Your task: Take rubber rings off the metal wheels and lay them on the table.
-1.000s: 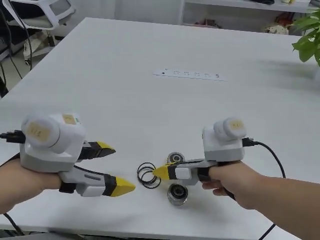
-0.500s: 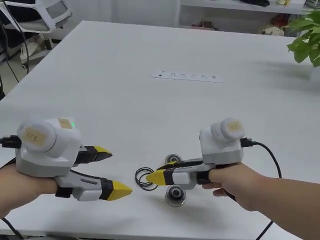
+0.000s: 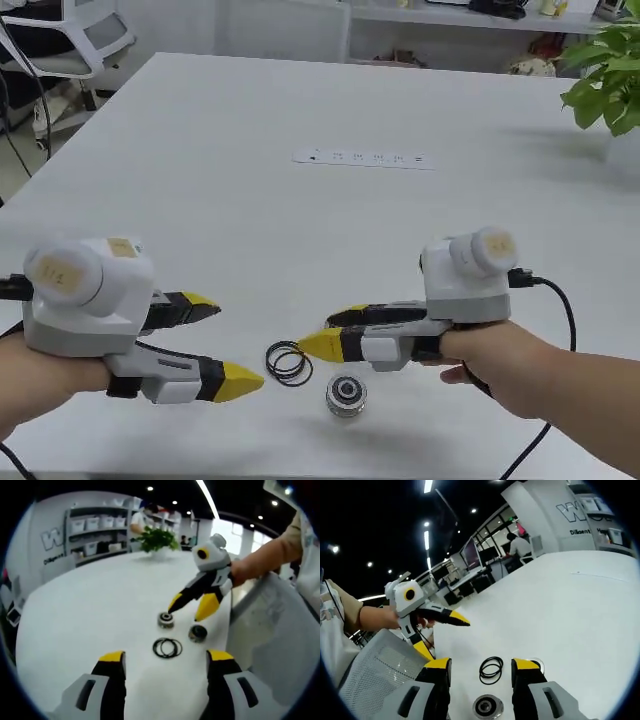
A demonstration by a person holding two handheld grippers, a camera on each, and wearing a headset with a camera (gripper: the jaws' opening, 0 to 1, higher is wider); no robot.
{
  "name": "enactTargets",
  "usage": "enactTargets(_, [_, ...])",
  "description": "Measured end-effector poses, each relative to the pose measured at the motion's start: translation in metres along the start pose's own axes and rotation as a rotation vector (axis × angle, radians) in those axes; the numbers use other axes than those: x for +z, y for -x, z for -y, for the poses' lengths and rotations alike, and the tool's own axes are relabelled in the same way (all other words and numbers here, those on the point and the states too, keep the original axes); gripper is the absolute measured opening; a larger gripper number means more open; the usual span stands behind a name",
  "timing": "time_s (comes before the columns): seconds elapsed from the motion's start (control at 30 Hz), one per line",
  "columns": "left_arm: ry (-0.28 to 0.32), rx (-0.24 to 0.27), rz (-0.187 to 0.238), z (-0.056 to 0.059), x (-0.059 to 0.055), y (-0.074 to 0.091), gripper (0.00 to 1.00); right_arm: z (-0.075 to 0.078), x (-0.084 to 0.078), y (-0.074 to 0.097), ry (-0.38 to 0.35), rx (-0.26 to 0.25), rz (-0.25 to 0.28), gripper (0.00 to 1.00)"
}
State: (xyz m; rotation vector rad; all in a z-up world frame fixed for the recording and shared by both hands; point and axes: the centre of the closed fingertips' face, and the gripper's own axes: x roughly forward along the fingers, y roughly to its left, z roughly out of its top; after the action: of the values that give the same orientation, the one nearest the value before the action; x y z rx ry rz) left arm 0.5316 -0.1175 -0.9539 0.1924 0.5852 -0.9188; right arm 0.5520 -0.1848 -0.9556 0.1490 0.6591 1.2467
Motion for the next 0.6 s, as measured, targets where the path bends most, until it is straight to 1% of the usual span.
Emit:
enactTargets(0.27, [-0.001, 0.009, 0.012, -0.002, 0.006, 0.004, 0.66, 0.004, 0.004, 0.021, 0.044, -0.030, 0.022, 0.55])
enactTargets(0.37, [0.001, 0.014, 0.019, -0.003, 0.009, 0.005, 0.67, 0.008, 0.003, 0.031, 0.069, -0.052, 0.025, 0.61])
enactTargets(0.6, [0.000, 0.016, 0.028, -0.003, 0.014, 0.006, 0.67, 0.013, 0.000, 0.049, 0.096, -0.080, 0.030, 0.67])
